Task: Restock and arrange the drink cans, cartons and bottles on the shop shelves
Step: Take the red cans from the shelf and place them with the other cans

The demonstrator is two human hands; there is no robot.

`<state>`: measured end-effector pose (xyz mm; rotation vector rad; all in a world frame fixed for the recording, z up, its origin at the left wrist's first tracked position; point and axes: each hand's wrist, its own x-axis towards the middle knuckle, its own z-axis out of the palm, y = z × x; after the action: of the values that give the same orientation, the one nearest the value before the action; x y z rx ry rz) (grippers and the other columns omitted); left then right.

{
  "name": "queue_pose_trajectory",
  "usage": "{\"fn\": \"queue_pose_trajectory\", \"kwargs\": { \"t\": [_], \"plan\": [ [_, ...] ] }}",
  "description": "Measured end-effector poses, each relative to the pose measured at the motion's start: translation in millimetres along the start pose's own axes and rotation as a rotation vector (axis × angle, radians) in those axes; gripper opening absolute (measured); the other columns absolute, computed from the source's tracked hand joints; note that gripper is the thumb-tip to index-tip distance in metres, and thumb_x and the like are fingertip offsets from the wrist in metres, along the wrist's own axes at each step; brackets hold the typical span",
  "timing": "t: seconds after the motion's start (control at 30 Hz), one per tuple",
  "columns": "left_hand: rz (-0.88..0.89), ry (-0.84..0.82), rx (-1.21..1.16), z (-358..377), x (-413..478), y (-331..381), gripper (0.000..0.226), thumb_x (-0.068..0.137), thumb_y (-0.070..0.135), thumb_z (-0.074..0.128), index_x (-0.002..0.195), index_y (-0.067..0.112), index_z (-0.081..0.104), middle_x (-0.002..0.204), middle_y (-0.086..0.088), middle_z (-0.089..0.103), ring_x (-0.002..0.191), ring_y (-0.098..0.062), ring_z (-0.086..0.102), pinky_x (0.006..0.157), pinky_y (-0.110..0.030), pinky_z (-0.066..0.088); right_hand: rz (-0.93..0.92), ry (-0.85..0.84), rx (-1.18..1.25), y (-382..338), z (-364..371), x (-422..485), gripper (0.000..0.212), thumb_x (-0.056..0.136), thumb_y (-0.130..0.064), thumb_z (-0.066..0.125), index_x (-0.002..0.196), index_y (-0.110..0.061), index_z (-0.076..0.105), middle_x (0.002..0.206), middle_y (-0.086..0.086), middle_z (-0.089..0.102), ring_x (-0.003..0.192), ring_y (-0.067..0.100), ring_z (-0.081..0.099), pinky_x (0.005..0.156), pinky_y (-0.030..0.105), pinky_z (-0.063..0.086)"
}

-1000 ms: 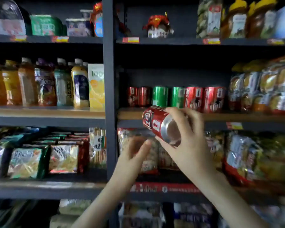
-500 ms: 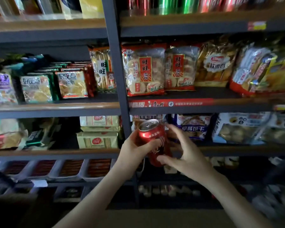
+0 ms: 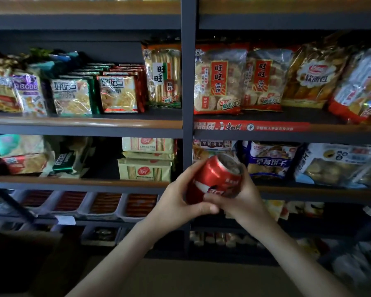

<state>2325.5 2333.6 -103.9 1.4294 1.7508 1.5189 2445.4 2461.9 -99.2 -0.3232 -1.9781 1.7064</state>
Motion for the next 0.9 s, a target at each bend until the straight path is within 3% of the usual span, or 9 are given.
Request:
{"fn": "queue_pose_trajectory", "kwargs": {
  "t": [0.1,0.17,0.23,0.33,0.4,0.5,0.63,0.77,0.9],
  "plan": [
    [0.05,-0.024,0.111,0.7,-9.6,-17.3,0.103,0.066,0.043,0.084,0.148,0.027,0.024,0.146,0.016,0.038,0.134,-0.004,0.041,0.102,-0.02,0.042,0.247,-0.004,0.476,6.4,2.8,-1.2,0.083,0.055,-0.038,0.092,0.126,-0.015,0.057,0.118,0.013,0.067,0.107,0.028,0.066,0.078,0.035,0.058],
    [0.111,0.036,0.214,8.1,-10.4,-25.8,0.098,0.071,0.03,0.085,0.147,0.027,0.023,0.146,0.016,0.033,0.136,-0.001,0.035,0.105,-0.016,0.037,0.372,0.021,0.723,9.7,2.9,-1.9,0.07,0.069,-0.04,0.082,0.127,-0.009,0.059,0.12,0.019,0.066,0.109,0.033,0.065,0.078,0.037,0.059],
    [0.159,0.121,0.273,17.3,-4.6,-24.4,0.087,0.075,0.026,0.083,0.142,0.033,0.027,0.145,0.021,0.031,0.136,0.005,0.033,0.106,-0.014,0.035,0.453,0.054,0.856,7.6,3.4,-2.1,0.053,0.085,-0.034,0.063,0.128,-0.004,0.057,0.122,0.021,0.065,0.108,0.033,0.066,0.075,0.035,0.059],
    [0.182,0.185,0.339,25.2,12.8,-7.3,0.076,0.074,0.03,0.081,0.134,0.036,0.034,0.133,0.023,0.039,0.123,0.019,0.037,0.095,-0.003,0.033,0.521,0.047,0.956,2.9,-8.5,2.2,0.056,0.09,-0.04,0.053,0.132,-0.003,0.055,0.127,0.02,0.062,0.106,0.031,0.067,0.076,0.035,0.06],
    [0.124,0.191,0.353,25.5,29.5,11.6,0.072,0.071,0.033,0.084,0.125,0.047,0.039,0.123,0.026,0.049,0.111,0.023,0.043,0.086,0.0,0.035,0.585,-0.003,0.796,-1.3,-25.6,7.5,0.064,0.088,-0.054,0.049,0.132,-0.007,0.056,0.13,0.019,0.06,0.107,0.031,0.066,0.079,0.04,0.059],
    [0.043,0.217,0.409,25.8,58.3,36.1,0.06,0.068,0.041,0.084,0.114,0.047,0.045,0.093,0.029,0.059,0.084,0.022,0.053,0.068,-0.001,0.039,0.646,0.037,0.213,-6.0,-55.6,18.4,0.094,0.061,-0.083,0.051,0.133,-0.021,0.049,0.115,0.007,0.068,0.102,0.026,0.069,0.085,0.044,0.057],
    [-0.081,0.204,0.363,32.5,95.2,63.3,0.03,0.072,0.051,0.078,0.095,0.042,0.061,0.078,0.027,0.065,0.076,0.017,0.06,0.062,-0.008,0.047,0.347,0.042,-0.137,-18.1,-104.3,27.9,0.1,0.047,-0.084,0.068,0.134,-0.041,0.041,0.114,-0.021,0.06,0.11,0.004,0.058,0.098,0.034,0.045],
    [-0.206,0.129,0.227,59.0,125.7,79.7,0.025,0.077,0.056,0.072,0.084,0.032,0.07,0.08,0.011,0.074,0.073,-0.002,0.069,0.073,-0.032,0.06,0.257,-0.15,-0.177,-47.0,-124.0,16.0,0.055,0.067,-0.057,0.071,0.117,-0.053,0.049,0.108,-0.031,0.064,0.1,-0.008,0.062,0.089,0.022,0.048],
    [-0.313,0.019,0.207,89.2,148.5,86.2,0.043,0.079,0.06,0.067,0.093,0.021,0.071,0.09,0.0,0.074,0.08,-0.011,0.072,0.075,-0.036,0.061,0.348,-0.097,0.076,-43.8,-150.5,12.7,0.057,0.072,-0.038,0.074,0.124,-0.02,0.059,0.109,-0.002,0.073,0.098,0.015,0.07,0.083,0.028,0.053]
  ]
}}
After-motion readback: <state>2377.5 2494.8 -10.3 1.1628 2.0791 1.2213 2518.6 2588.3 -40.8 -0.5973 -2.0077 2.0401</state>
